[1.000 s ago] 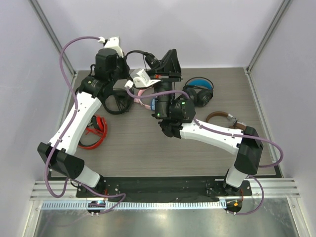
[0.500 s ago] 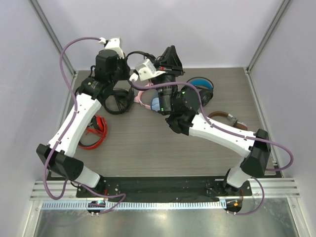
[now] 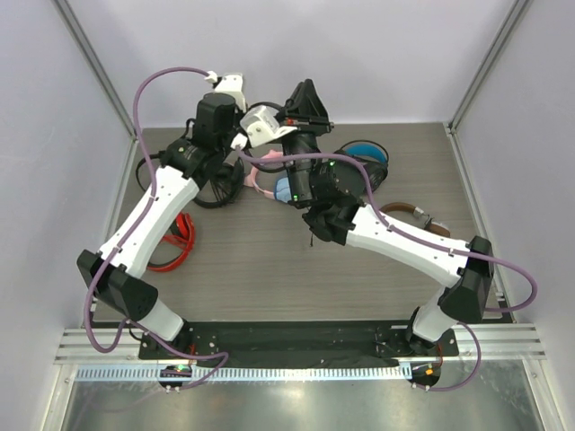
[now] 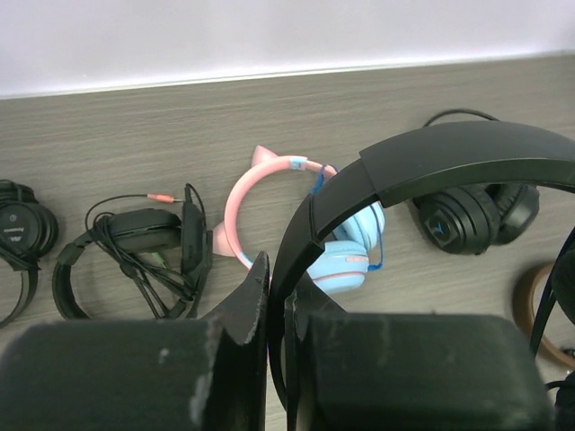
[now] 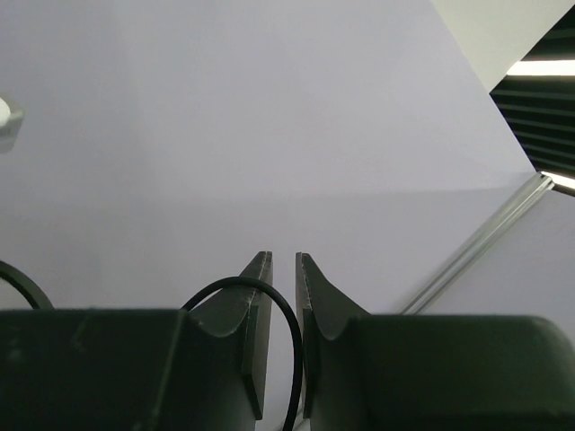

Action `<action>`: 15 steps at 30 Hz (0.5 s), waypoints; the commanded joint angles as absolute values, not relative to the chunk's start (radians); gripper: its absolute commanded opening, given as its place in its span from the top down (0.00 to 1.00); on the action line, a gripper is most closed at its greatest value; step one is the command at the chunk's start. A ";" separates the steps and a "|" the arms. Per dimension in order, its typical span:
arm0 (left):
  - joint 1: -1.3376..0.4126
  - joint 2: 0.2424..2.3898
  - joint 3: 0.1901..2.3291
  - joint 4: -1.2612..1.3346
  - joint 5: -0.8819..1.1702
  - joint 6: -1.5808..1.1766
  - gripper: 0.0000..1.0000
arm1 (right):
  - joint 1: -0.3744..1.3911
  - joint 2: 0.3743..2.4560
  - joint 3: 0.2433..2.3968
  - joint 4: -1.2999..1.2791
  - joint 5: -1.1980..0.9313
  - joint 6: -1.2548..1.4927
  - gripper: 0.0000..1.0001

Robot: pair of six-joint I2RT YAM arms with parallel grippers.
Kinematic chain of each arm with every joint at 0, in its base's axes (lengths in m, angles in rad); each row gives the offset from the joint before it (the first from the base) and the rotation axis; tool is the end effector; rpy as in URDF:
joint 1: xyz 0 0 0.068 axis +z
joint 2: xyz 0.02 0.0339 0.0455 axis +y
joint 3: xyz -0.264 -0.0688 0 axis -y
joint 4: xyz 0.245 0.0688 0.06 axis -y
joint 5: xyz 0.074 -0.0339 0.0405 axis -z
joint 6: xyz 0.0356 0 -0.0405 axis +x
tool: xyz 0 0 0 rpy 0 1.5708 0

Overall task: Wrap the headphones
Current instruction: Wrap the headphone cable with the right arm

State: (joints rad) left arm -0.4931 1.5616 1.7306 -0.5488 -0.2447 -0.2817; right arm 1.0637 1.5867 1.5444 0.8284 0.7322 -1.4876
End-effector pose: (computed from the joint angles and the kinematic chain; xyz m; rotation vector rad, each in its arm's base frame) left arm 0.3122 -0.1580 0.4376 0.0440 1.9482 -0.2760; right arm 0.1871 0.2879 0.4981 -0.5235 0.8968 -0.6727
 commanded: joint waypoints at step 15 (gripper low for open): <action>-0.508 1.496 1.697 -0.477 -0.074 -0.189 1.00 | 0.887 1.667 1.861 0.382 0.585 -1.152 0.80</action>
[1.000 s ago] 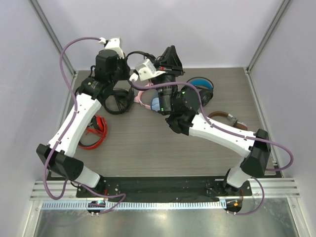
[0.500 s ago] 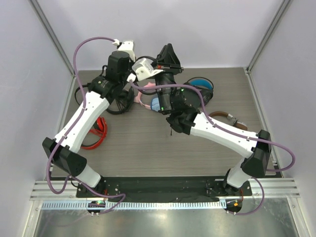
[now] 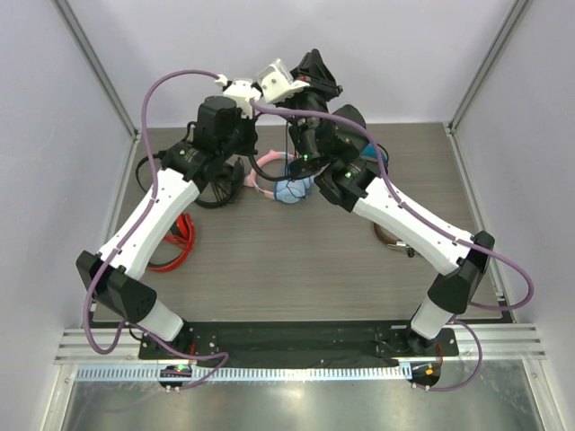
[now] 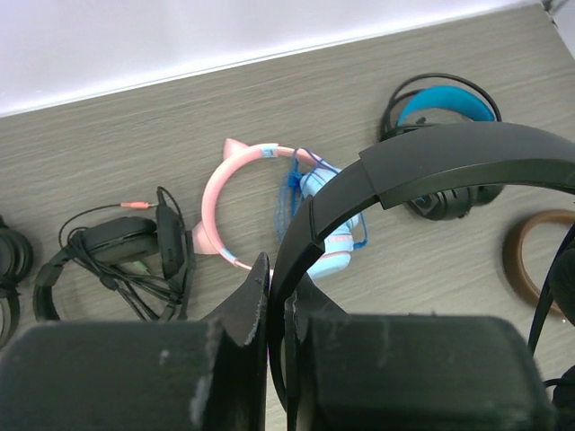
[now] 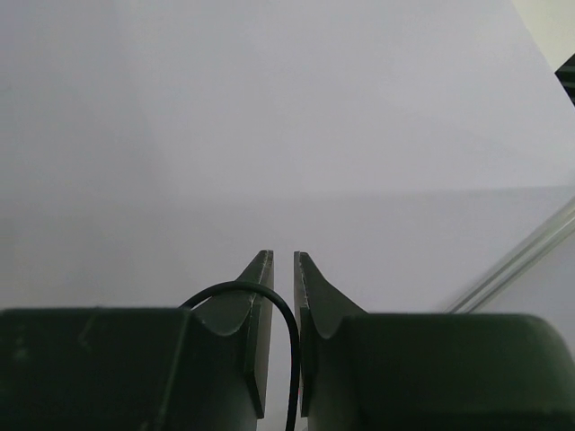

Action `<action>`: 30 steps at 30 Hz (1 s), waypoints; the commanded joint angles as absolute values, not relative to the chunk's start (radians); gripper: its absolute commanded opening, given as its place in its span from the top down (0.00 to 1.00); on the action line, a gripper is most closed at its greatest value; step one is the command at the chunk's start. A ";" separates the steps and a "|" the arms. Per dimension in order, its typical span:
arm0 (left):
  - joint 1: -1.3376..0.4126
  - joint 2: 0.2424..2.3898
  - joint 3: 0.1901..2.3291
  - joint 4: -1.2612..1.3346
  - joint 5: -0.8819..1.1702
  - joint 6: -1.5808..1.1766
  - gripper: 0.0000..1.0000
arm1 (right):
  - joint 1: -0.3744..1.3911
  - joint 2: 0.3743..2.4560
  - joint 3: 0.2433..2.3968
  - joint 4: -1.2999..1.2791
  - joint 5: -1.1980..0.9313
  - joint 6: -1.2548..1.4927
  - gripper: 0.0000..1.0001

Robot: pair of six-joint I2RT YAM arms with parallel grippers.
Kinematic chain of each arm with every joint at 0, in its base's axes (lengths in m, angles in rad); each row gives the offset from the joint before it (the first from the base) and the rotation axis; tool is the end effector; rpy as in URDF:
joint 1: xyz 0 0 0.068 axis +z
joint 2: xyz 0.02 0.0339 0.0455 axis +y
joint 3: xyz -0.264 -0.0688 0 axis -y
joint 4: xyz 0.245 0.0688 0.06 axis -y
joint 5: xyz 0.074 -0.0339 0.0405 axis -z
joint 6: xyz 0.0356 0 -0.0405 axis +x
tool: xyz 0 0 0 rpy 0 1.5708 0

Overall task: Wrap the headphones
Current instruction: Wrap the headphone cable with the right arm

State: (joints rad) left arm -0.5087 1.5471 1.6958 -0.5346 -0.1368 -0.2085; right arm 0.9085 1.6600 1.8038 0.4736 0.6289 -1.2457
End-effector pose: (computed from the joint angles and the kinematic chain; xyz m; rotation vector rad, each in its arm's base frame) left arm 0.3066 -0.1654 0.4319 0.2044 1.9575 -0.3383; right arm 0.2386 0.2720 0.5304 -0.5430 0.9594 -0.6022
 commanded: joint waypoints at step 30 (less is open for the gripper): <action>-0.526 1.379 1.557 -0.284 -0.368 -0.146 1.00 | 0.790 1.586 1.931 0.069 0.469 -0.951 0.80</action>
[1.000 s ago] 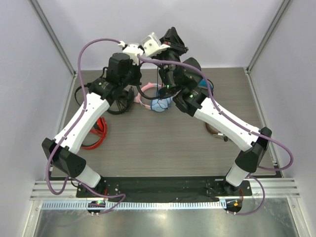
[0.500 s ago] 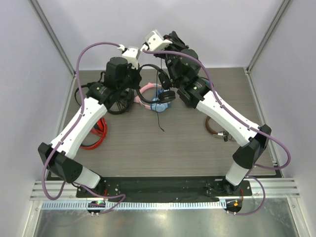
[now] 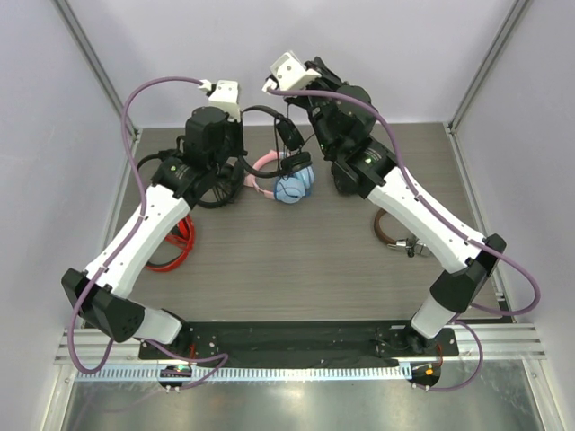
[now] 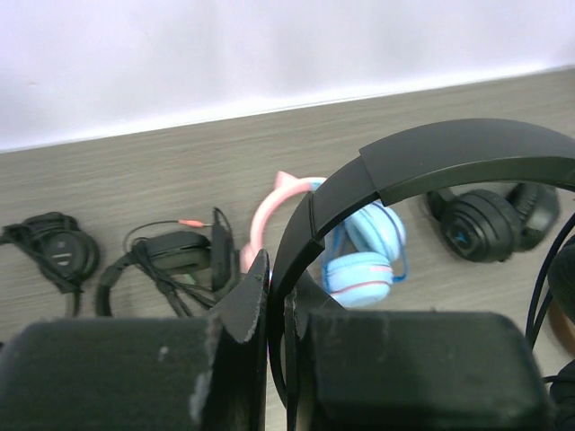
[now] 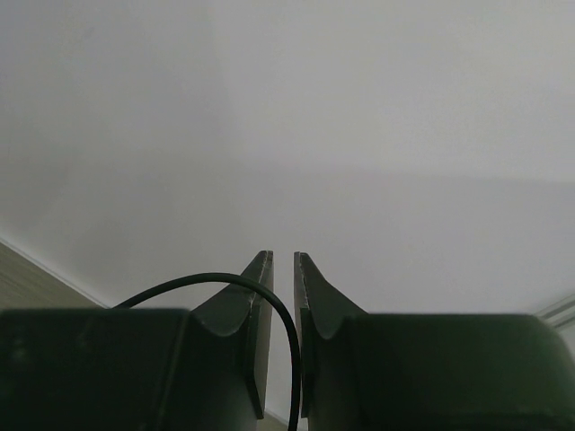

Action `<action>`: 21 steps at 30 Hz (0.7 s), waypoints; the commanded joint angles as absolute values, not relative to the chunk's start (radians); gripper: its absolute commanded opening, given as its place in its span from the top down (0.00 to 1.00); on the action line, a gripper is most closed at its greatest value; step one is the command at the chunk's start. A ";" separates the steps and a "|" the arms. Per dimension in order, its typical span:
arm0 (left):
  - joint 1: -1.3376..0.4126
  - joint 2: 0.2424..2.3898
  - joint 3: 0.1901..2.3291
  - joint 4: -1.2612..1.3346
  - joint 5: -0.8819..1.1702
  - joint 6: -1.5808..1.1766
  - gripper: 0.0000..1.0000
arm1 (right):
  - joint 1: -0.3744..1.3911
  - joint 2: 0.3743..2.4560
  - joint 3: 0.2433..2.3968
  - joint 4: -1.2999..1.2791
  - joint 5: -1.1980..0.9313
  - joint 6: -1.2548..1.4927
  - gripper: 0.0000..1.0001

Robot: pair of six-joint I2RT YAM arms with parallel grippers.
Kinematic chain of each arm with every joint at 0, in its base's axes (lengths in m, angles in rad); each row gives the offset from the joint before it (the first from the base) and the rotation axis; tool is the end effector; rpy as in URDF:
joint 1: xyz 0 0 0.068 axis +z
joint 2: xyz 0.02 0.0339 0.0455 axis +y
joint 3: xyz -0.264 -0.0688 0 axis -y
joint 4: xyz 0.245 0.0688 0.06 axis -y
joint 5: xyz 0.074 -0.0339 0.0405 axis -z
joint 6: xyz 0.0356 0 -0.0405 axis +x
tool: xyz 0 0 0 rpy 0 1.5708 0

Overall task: Wrap the headphones
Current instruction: Wrap the headphone cable with the right arm

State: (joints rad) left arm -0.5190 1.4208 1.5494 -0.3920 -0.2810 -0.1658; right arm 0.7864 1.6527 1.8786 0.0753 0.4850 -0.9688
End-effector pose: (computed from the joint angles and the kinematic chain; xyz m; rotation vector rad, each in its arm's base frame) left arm 0.2830 -0.1503 0.4373 0.1255 1.8251 -0.2255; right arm 0.2715 0.2485 0.5213 -0.6936 1.1224 -0.4628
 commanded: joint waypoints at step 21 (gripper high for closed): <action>-0.614 1.425 1.566 -0.166 -0.434 -0.040 1.00 | 0.856 1.629 2.083 -0.040 0.390 -0.908 0.76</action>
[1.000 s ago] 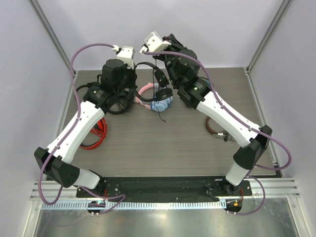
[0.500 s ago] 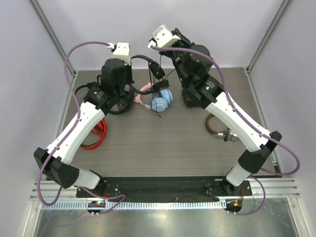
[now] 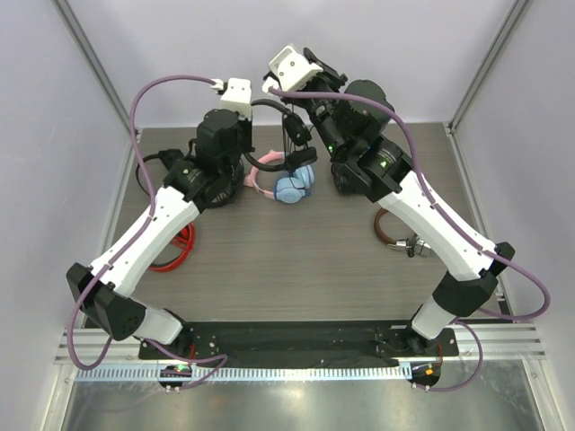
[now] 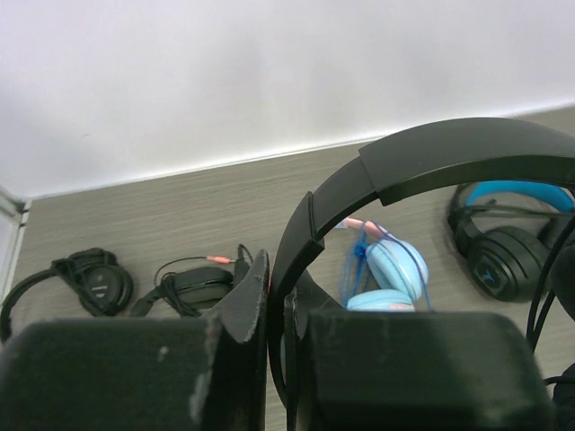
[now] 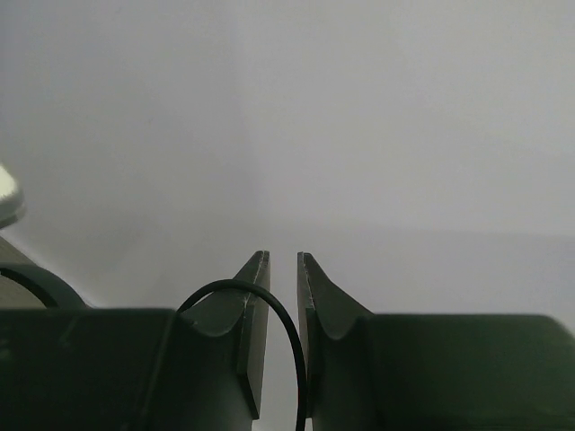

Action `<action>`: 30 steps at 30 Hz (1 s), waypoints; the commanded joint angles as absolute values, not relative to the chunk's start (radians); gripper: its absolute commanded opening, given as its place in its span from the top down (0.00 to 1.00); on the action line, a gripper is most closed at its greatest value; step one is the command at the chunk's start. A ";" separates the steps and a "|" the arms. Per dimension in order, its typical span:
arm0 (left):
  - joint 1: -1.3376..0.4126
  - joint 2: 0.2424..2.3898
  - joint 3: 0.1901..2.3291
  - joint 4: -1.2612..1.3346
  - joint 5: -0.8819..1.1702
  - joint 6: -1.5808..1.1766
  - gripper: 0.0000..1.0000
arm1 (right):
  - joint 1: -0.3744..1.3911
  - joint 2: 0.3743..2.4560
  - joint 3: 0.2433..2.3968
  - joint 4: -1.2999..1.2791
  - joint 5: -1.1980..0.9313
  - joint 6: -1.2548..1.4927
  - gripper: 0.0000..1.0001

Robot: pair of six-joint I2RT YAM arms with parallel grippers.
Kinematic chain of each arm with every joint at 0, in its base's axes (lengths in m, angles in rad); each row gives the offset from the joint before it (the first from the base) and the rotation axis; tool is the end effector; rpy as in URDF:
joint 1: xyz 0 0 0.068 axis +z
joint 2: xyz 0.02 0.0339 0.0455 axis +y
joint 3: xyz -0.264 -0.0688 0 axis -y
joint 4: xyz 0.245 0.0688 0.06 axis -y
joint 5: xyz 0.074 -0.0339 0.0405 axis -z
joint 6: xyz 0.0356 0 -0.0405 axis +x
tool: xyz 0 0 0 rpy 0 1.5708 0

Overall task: Wrap the headphones
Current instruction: Wrap the headphone cable with the right arm

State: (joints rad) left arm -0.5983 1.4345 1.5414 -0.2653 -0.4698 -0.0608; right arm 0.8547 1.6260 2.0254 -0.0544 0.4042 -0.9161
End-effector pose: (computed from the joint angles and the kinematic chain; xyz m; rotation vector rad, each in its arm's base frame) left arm 0.2782 -0.1702 0.4442 0.1153 1.7087 -0.0832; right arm 0.2320 0.2453 0.5637 -0.7135 1.0388 -0.3006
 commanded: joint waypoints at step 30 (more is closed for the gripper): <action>-0.624 1.170 1.355 -0.017 -0.212 -0.066 1.00 | 0.738 1.681 2.049 -0.173 0.494 -0.677 0.77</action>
State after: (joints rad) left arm -0.6209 1.2011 1.3506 -0.1188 -0.2066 -0.0441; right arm 0.7399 1.7256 2.0155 -0.1356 0.4335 -0.7437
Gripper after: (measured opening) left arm 0.041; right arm 0.235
